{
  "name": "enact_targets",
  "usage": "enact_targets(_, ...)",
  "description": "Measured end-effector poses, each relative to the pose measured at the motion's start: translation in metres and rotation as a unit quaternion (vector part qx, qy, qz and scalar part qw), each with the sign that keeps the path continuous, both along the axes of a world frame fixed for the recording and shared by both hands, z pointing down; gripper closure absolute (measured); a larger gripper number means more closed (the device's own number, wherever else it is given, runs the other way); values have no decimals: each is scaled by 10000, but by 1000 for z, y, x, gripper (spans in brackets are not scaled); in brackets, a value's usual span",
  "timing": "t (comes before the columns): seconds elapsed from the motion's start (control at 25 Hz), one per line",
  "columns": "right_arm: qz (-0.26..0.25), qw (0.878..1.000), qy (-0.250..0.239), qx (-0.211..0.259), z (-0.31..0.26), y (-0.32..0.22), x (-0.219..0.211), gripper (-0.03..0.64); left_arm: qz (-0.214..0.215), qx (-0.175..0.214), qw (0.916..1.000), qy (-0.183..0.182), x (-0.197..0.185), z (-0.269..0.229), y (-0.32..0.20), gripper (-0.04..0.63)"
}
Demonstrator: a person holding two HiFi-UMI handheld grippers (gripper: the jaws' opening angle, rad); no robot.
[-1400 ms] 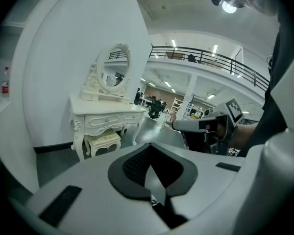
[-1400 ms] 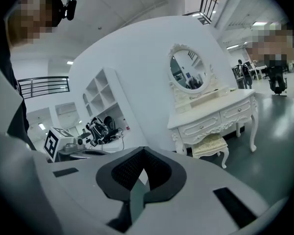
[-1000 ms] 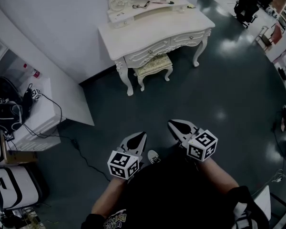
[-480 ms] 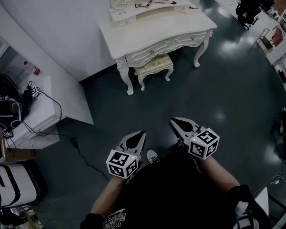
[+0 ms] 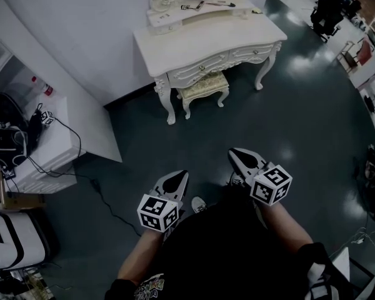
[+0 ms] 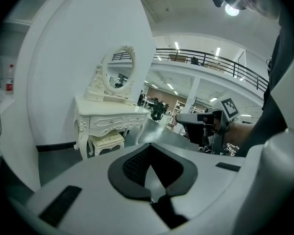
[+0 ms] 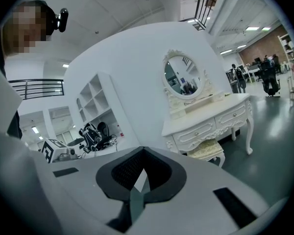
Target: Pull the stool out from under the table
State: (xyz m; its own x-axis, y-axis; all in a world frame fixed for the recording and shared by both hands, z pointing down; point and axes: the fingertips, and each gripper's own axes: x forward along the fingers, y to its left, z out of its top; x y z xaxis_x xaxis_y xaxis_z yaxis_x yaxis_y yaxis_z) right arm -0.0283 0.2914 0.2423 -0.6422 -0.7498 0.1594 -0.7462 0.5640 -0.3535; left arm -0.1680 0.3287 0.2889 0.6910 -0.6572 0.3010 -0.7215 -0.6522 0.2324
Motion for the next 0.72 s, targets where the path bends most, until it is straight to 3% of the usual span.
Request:
enact_targets(0.4,37,9999,-103,-60,4,-64,31,589,-495,-113,9987,-15,-2,1,-47,588)
enact_targets(0.72,-201,9994,184,-192,16,-154,74,589,-914,-33,9957,-122,34,9,-133,588)
